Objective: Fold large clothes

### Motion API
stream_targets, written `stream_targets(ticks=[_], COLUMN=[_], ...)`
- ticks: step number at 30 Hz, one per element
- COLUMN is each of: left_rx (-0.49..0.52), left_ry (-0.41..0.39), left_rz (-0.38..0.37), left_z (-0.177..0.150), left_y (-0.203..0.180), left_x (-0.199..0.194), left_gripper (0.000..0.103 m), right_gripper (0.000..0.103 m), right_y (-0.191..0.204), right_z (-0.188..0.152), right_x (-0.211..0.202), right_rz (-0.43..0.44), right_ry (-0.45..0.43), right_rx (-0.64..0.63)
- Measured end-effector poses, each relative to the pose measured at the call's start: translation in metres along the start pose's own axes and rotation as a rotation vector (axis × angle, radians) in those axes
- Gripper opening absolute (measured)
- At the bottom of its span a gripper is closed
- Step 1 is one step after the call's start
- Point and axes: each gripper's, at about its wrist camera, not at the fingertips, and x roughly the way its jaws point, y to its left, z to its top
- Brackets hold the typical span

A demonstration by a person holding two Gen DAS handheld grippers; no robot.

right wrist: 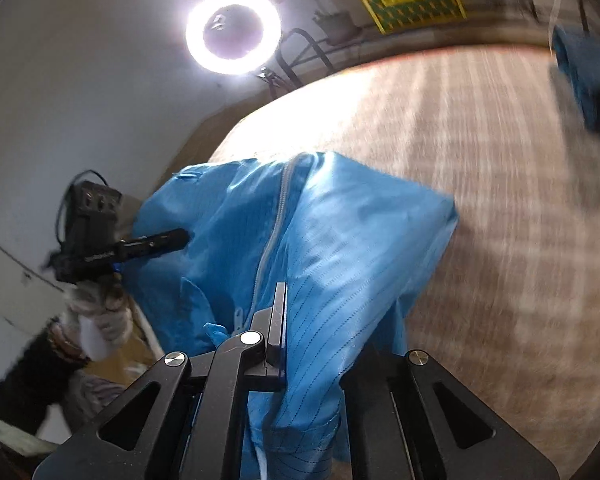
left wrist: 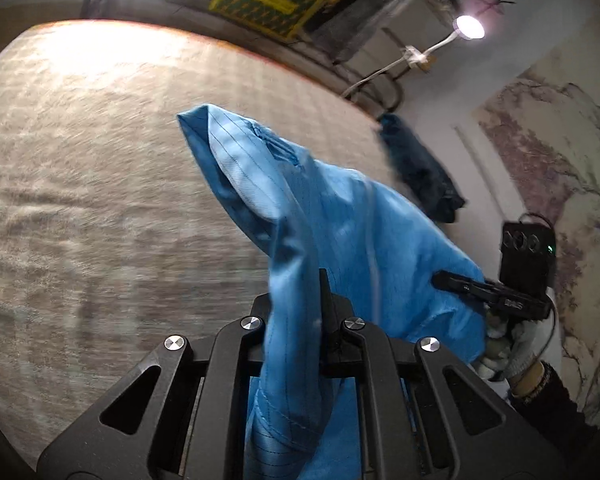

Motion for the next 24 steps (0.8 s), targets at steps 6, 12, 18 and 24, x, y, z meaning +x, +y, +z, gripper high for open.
stream_targets(ticks=[6, 12, 18, 24], left_rx=[-0.147, -0.104, -0.123, -0.112], left_ry=[0.035, 0.048, 0.048, 0.034], left_rz=[0.074, 0.098, 0.087, 0.092], left_z=[-0.003, -0.004, -0.002, 0.000], left_y=[0.066, 0.067, 0.071, 0.069], left_x=[0.013, 0.026, 0.035, 0.030], left_gripper=[0.008, 0.008, 0.008, 0.008], right_gripper=[0.052, 0.058, 0.057, 0.013], right_y=[-0.037, -0.068, -0.036, -0.027], right_z=[-0.015, -0.024, -0.002, 0.009], right_x=[0.014, 0.020, 0.058, 0.071], right_rz=[0.022, 0.174, 0.137, 0.070], right_ry=[0.051, -0.042, 0.004, 0.008], right_rx=[0.100, 0.200, 0.105, 0.091])
